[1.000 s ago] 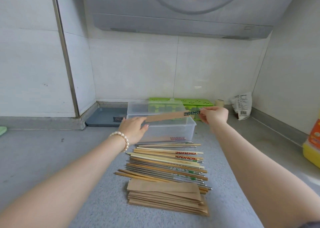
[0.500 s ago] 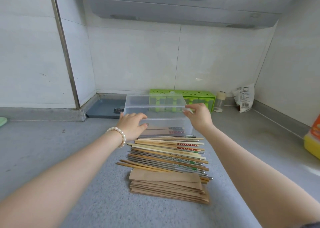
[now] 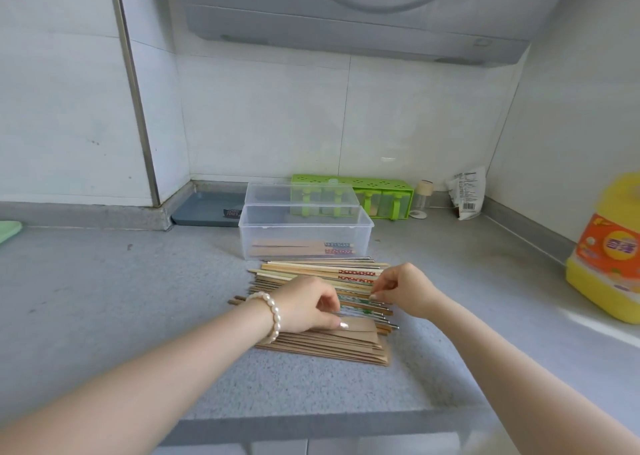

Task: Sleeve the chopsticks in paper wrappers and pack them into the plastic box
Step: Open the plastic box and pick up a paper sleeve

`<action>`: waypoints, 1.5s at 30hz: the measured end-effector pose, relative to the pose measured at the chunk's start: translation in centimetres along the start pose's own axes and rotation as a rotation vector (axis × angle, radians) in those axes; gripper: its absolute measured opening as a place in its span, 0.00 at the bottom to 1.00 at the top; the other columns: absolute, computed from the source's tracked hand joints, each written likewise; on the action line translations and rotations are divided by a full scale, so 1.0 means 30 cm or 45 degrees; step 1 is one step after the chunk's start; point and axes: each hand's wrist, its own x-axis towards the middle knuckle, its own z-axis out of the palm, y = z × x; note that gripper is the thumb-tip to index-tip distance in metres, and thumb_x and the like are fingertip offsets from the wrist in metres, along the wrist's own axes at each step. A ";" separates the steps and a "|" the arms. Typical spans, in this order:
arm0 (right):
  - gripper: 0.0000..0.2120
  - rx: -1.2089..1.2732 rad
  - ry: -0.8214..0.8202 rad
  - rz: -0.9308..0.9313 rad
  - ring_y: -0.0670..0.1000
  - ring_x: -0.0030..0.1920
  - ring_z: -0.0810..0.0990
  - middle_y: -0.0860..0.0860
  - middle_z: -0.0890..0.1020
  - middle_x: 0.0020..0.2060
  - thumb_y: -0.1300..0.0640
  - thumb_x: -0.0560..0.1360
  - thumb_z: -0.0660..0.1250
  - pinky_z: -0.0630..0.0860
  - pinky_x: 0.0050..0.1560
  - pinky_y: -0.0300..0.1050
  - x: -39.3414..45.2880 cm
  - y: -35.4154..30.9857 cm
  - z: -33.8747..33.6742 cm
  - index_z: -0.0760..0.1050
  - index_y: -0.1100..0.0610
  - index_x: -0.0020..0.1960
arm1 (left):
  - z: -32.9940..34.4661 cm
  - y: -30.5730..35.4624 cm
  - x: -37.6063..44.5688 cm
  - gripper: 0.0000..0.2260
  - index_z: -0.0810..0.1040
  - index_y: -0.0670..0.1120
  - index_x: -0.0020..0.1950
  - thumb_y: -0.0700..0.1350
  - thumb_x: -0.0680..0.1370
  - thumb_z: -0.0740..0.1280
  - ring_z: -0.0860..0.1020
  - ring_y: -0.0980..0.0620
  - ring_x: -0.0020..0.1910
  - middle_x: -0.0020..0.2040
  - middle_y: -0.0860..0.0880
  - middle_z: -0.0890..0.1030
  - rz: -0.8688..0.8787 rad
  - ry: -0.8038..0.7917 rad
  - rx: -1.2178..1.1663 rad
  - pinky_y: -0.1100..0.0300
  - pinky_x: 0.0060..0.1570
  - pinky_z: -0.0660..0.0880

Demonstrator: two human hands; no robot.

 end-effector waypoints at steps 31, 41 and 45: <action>0.05 -0.274 -0.041 0.008 0.50 0.46 0.77 0.50 0.79 0.44 0.59 0.72 0.70 0.76 0.49 0.41 0.193 0.028 0.010 0.81 0.57 0.48 | -0.091 -0.003 0.013 0.06 0.70 0.48 0.42 0.46 0.77 0.66 0.81 0.58 0.37 0.39 0.53 0.82 -0.200 0.009 -0.314 0.69 0.32 0.71; 0.04 0.640 -0.087 -0.106 0.49 0.33 0.80 0.52 0.83 0.33 0.67 0.74 0.65 0.78 0.36 0.38 0.082 -0.018 -0.156 0.77 0.61 0.42 | -0.151 -0.057 -0.024 0.13 0.69 0.44 0.61 0.34 0.77 0.62 0.78 0.53 0.31 0.39 0.45 0.83 -0.340 -0.007 -1.244 0.63 0.32 0.75; 0.04 1.273 -0.150 -0.146 0.50 0.32 0.77 0.54 0.81 0.31 0.67 0.67 0.70 0.77 0.34 0.39 0.017 -0.031 -0.254 0.79 0.63 0.41 | -0.157 -0.059 -0.033 0.09 0.72 0.43 0.59 0.37 0.79 0.61 0.74 0.54 0.30 0.35 0.48 0.79 -0.347 -0.007 -1.206 0.62 0.33 0.73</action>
